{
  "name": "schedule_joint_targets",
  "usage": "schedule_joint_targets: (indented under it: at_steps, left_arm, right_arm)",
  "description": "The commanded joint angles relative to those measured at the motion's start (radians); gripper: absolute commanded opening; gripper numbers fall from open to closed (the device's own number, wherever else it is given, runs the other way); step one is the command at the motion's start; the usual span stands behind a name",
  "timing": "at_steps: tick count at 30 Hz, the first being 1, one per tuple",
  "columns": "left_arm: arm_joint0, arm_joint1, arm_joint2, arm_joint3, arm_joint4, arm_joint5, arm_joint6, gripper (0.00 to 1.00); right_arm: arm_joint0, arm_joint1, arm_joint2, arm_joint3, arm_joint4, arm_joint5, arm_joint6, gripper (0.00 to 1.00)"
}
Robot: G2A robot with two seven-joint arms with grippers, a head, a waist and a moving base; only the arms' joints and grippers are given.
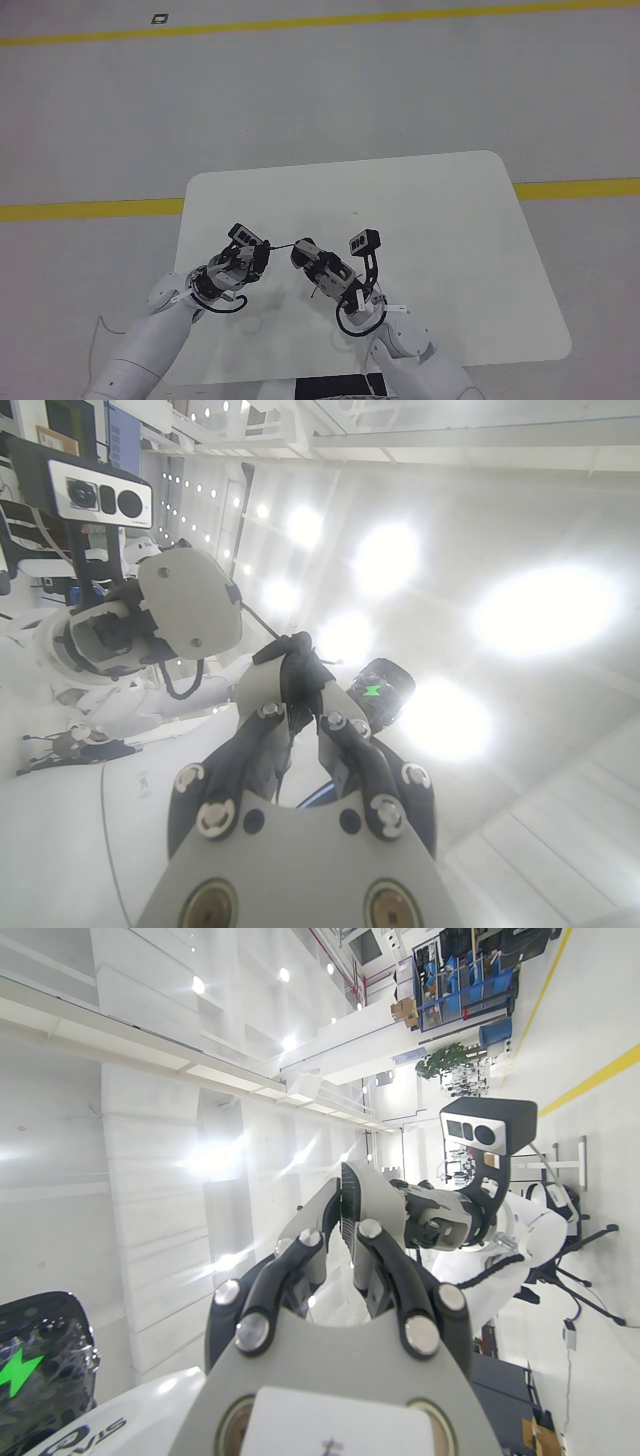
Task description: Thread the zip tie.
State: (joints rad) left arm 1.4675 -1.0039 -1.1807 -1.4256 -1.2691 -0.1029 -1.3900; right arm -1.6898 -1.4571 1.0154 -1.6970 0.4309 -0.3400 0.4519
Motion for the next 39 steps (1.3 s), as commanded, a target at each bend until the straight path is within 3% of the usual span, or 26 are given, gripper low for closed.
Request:
schedule_joint_targets:
  at_steps: [1,39]
  left_arm:
    - [0.0,0.0,0.0,0.0,0.0,0.0,0.0,0.0]
    - [0.0,0.0,0.0,0.0,0.0,0.0,0.0,0.0]
  right_arm:
    - [-0.003,-0.001,0.004,-0.002,-0.003,0.0,-0.001,0.0]
    - [-0.03,-0.017,0.054,0.015,-0.065,0.0,-0.032,0.0]
